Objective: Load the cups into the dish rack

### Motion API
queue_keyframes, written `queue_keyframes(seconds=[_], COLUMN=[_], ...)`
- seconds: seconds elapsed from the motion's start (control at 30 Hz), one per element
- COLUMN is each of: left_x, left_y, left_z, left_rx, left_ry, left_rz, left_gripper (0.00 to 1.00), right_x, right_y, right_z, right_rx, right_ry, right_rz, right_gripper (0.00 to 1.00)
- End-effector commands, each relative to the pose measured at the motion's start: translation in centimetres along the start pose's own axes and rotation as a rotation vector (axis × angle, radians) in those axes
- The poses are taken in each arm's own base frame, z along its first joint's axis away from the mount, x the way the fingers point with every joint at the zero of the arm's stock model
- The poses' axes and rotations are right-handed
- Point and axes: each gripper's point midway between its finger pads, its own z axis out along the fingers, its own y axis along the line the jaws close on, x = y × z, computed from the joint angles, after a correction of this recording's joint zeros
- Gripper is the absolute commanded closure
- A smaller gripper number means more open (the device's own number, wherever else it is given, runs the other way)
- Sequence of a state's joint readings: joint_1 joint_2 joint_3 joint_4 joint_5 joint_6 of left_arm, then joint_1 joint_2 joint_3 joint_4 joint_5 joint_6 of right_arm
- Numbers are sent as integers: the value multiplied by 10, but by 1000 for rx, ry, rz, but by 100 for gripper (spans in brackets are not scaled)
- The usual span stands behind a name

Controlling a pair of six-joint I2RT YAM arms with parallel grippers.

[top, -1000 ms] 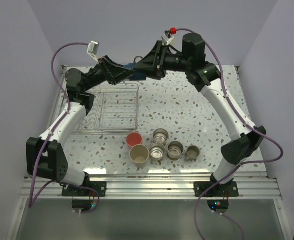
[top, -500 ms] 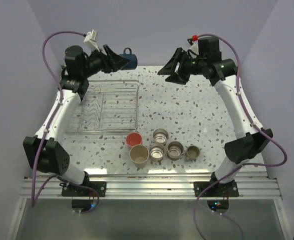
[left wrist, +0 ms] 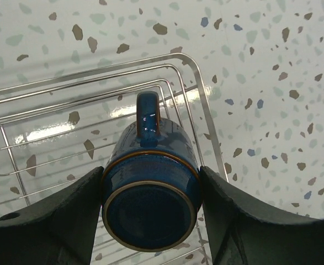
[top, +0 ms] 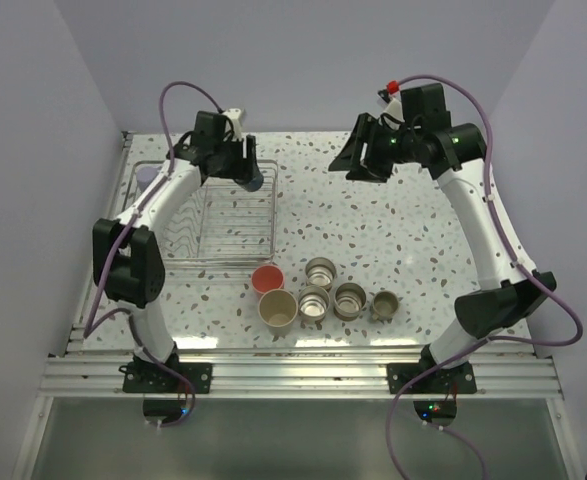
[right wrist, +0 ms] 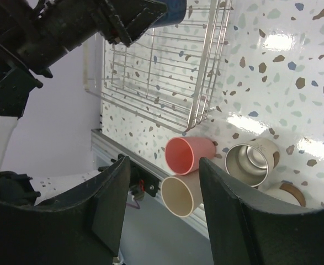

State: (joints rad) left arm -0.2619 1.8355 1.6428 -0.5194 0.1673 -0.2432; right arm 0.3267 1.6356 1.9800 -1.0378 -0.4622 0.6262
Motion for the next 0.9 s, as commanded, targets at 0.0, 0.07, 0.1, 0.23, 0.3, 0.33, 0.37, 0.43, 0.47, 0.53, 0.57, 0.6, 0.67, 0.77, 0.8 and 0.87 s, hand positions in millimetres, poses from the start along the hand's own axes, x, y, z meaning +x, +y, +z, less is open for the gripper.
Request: queue_keyframes(seconds=[0.0, 0.07, 0.1, 0.23, 0.3, 0.33, 0.37, 0.43, 0.47, 0.53, 0.57, 0.6, 0.67, 0.77, 0.8, 0.87], left_x=[-12, -2, -4, 8, 15, 16, 25, 28, 28, 30, 30, 31, 35, 38, 36, 39], left_y=[-3, -8, -6, -5, -5, -4, -1, 4, 4, 8, 9, 11, 13, 12, 13, 10], left_z=[8, 25, 28, 53, 68, 73, 82, 88, 89, 90, 91, 92, 96, 100, 99, 101], left_rx=[-50, -66, -91, -133, -137, -144, -152, -177, -180, -203, -207, -216, -224, -230, -244, -242], left_ry=[-39, -8, -10, 31, 66, 76, 106, 122, 122, 125, 124, 125, 138, 160, 167, 183], left_rz=[57, 70, 76, 97, 116, 128, 131, 143, 143, 143, 141, 142, 148, 164, 177, 193], left_gripper=[100, 100, 100, 100, 100, 100, 100, 100, 100, 100, 100, 100, 100, 100, 100, 92], right_x=[-1, 1, 1, 3, 3, 2, 2, 1, 1, 0, -1, -1, -1, -2, -2, -3], right_y=[-3, -4, -6, -12, -15, -17, -17, -19, -20, -20, -20, -21, -22, -23, -23, -23], right_z=[-7, -5, -3, 1, 1, 3, 3, 5, 7, 8, 10, 10, 13, 15, 15, 17], right_rx=[23, 25, 30, 53, 69, 74, 78, 88, 88, 90, 88, 90, 92, 95, 96, 95], right_ry=[-4, 10, 16, 30, 36, 41, 45, 52, 55, 55, 57, 58, 64, 66, 66, 65], right_rz=[-37, -36, -33, -41, -40, -42, -43, -45, -46, -45, -43, -41, -39, -36, -35, -35], right_gripper=[44, 44, 44, 44, 44, 44, 44, 45, 45, 45, 45, 45, 46, 46, 46, 46])
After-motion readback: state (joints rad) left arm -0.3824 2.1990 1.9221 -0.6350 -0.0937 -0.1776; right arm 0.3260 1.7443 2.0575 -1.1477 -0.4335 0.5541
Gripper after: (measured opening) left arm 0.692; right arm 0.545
